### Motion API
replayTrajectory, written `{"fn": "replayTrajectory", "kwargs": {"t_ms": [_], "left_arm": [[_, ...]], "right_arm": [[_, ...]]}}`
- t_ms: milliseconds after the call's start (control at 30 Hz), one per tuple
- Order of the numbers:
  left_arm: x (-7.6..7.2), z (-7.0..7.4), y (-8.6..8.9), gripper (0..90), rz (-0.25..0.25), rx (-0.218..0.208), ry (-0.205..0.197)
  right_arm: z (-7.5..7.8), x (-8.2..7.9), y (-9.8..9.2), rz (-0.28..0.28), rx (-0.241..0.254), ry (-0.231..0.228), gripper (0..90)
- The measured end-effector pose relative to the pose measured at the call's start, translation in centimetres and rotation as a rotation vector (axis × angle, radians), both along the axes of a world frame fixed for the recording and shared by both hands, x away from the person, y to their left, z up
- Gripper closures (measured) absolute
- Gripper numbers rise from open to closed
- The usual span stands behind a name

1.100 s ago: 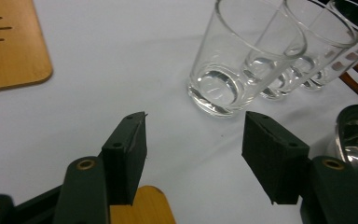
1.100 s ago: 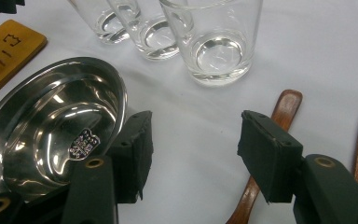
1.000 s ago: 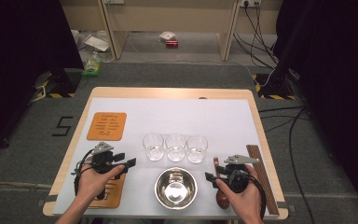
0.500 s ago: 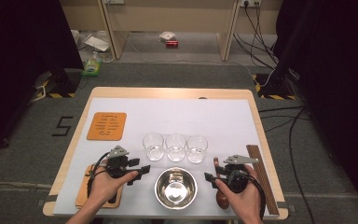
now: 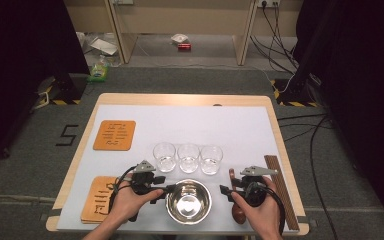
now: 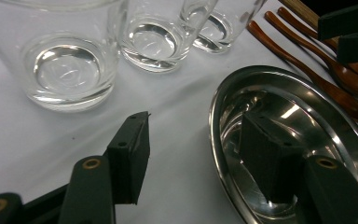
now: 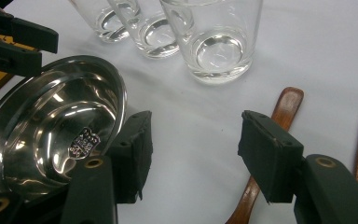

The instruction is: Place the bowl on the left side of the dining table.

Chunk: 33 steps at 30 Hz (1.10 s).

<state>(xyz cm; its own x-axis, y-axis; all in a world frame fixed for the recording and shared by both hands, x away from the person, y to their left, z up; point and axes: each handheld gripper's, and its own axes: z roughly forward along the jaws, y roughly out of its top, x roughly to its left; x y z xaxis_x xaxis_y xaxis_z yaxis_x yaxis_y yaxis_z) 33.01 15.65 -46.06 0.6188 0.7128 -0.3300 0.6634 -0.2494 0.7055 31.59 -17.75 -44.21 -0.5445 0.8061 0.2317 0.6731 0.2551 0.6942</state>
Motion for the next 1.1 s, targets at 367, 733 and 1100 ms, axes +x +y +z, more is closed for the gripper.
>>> {"fn": "replayTrajectory", "kwargs": {"t_ms": [367, 733, 1100], "left_arm": [[0.0, -0.8, -1.6, 49.3, -0.032, 0.012, 0.036], [0.2, -1.5, -1.9, 62.1, -0.044, 0.035, 0.083], [0.4, -1.9, -2.4, 74.6, -0.059, 0.049, 0.102]], "right_arm": [[0.0, 0.0, 0.0, 0.0, 0.001, 0.003, 44.4], [-0.1, 0.0, -0.1, 0.002, 0.0, 0.005, 44.2], [-0.2, 0.0, 0.0, 0.003, 0.001, 0.013, 44.1]]}}
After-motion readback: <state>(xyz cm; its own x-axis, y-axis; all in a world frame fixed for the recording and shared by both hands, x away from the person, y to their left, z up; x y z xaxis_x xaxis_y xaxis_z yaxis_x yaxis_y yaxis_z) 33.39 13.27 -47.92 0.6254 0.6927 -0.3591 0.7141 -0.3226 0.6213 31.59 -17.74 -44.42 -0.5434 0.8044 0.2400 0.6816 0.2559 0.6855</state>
